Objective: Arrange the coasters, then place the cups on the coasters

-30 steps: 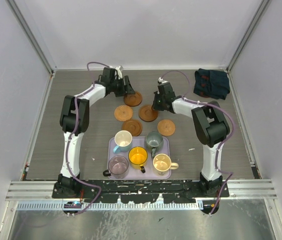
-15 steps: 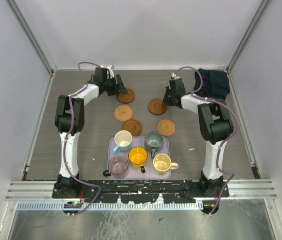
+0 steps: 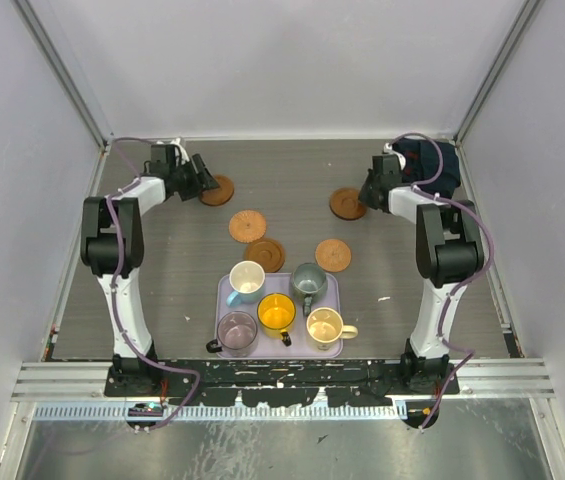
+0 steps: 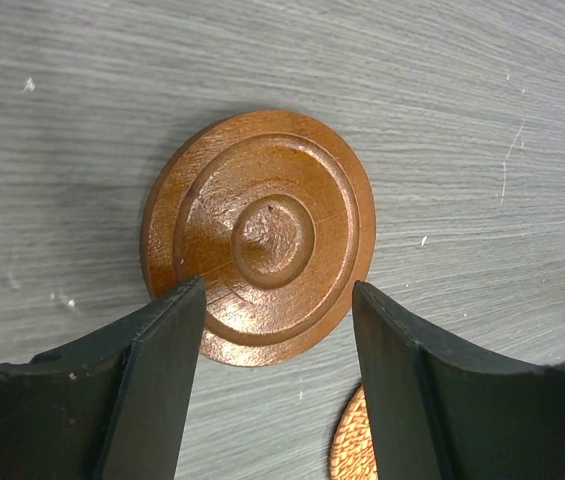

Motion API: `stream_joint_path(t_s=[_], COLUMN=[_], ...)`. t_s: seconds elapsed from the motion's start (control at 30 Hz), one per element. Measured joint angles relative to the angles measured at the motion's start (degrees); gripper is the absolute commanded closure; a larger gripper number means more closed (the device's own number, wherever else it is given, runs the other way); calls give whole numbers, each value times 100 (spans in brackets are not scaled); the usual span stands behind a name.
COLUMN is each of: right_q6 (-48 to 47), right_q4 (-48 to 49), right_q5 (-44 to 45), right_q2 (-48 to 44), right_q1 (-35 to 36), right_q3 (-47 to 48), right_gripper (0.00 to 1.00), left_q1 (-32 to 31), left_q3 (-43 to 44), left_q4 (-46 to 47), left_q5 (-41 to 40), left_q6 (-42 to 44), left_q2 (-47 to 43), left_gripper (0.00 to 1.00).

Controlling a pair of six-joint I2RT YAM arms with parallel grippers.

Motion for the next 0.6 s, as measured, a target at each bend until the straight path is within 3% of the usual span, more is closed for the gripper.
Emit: stream_joint_path(t_s=[0.6], right_q6=[15], right_q4=[-94], right_q5=[328], right_q2=[-238], right_q1=[-822], right_q3=[-258], right_gripper=[99], left_q1=[111], left_q3=[-708], left_q4=[-17], left_q5=[-208], left_q6=[37], left_q2=[-518], left_gripper=[37])
